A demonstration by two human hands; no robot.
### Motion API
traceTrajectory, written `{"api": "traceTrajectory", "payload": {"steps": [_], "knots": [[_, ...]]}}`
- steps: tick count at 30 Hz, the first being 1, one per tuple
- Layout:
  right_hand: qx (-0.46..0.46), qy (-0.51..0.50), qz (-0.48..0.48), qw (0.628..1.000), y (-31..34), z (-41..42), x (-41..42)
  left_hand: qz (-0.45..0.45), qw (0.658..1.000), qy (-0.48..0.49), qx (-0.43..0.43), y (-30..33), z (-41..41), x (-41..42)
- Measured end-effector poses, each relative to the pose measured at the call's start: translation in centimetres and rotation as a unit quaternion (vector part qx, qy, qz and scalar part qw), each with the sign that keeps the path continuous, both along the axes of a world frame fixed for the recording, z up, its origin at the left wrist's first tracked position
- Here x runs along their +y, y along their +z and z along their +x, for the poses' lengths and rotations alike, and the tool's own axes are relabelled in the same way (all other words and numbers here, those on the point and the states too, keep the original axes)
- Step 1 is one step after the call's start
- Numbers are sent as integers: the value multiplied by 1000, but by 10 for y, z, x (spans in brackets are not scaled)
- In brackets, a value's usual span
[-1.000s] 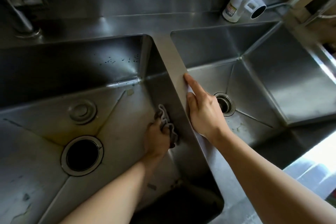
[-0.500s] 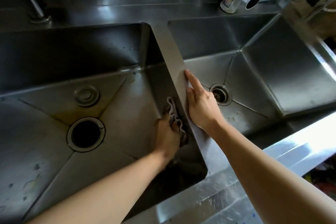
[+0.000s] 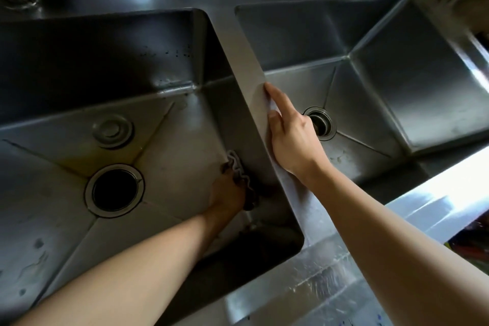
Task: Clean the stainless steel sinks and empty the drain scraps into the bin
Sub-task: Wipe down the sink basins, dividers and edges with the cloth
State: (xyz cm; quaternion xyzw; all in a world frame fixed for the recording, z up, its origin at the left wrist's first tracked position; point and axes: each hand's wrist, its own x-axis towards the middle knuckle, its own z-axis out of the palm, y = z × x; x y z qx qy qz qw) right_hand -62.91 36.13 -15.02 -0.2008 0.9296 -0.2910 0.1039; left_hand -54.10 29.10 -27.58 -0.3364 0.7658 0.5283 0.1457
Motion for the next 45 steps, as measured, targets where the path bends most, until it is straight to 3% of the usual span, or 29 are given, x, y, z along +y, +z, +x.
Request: {"api": "traceTrajectory", "payload": {"steps": [6,10,13,17,24,31,37,42,45], "knots": [[1,-11,18,1000,3,6,1,117,988,50,82,79,31,12],[7,9,48,999,12,17,9,110,988,18,104,112,38,10],[-13,30,70,997,10,27,15,74,995,23,69,97,33,13],[-31,25,21,999,10,24,17,21,1000,-19,5,61,24,12],[-23,25,-7,999,6,24,18,-83,975,-184,-91,2,24,16],[-22,-3,-7,1000,4,24,18,23,972,-212,-95,24,27,8],[-35,-14,20,999,8,28,18,187,967,-164,61,91,48,-4],[-87,-3,24,996,15,31,21,153,972,-168,59,113,46,3],[-73,5,34,997,14,35,26,91,978,-189,6,101,37,10]]}}
